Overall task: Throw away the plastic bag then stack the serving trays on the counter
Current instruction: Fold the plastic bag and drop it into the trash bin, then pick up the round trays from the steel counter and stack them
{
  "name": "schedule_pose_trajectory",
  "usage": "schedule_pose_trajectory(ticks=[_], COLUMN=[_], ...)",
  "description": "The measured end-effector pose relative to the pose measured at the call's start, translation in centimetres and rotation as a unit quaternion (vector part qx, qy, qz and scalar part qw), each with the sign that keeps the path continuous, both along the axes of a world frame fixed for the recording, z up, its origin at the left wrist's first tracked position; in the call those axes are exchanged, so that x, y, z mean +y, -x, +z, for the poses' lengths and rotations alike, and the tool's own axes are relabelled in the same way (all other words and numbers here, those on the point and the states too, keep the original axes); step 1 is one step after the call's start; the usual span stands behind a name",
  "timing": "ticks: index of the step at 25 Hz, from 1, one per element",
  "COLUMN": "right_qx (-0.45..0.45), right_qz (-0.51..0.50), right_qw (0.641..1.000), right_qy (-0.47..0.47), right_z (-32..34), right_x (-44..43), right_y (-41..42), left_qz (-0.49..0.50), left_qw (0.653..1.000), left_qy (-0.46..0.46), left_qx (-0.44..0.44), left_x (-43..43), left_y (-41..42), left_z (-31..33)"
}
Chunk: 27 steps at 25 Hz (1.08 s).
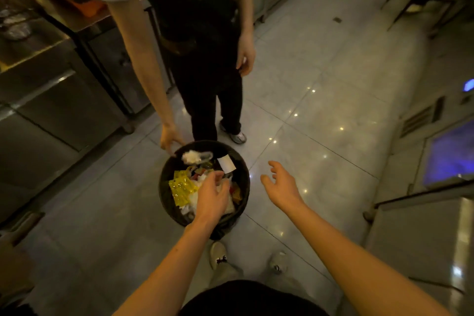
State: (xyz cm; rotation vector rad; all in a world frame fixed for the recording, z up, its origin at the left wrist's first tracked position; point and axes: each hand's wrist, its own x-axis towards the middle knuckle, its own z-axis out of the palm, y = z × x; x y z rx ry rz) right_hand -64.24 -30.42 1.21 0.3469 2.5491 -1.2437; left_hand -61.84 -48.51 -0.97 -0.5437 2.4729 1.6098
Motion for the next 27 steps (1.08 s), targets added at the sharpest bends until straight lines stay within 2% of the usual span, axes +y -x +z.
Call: schedule_pose_trajectory(ticks=[5, 10, 14, 17, 22, 27], right_qx=[0.060, 0.120, 0.140, 0.134, 0.137, 0.082], right_qz=[-0.052, -0.170, -0.282, -0.374, -0.485, -0.594], right_qw=[0.996, 0.974, 0.939, 0.900, 0.837, 0.759], right_qy=[-0.037, -0.087, -0.137, -0.182, -0.213, -0.253], right_z=[1.9, 4.0, 5.5, 6.3, 6.2, 5.5], right_x=[6.4, 16.5, 25.0, 30.5, 34.9, 36.5], right_y=[-3.1, -10.2, -18.8, -26.9, -39.4, -49.4], left_qz=[-0.110, -0.261, -0.398, -0.488, -0.605, -0.724], left_qw=[0.991, 0.954, 0.897, 0.845, 0.759, 0.634], left_qy=[0.028, 0.062, 0.049, 0.032, 0.010, -0.003], left_qx=[0.065, 0.137, 0.185, 0.215, 0.242, 0.271], left_x=[6.6, 17.4, 27.5, 35.2, 44.8, 51.0], left_y=[0.3, -1.8, -5.6, -10.3, -18.4, -26.1], left_z=[2.3, 4.7, 6.3, 7.1, 7.1, 6.9])
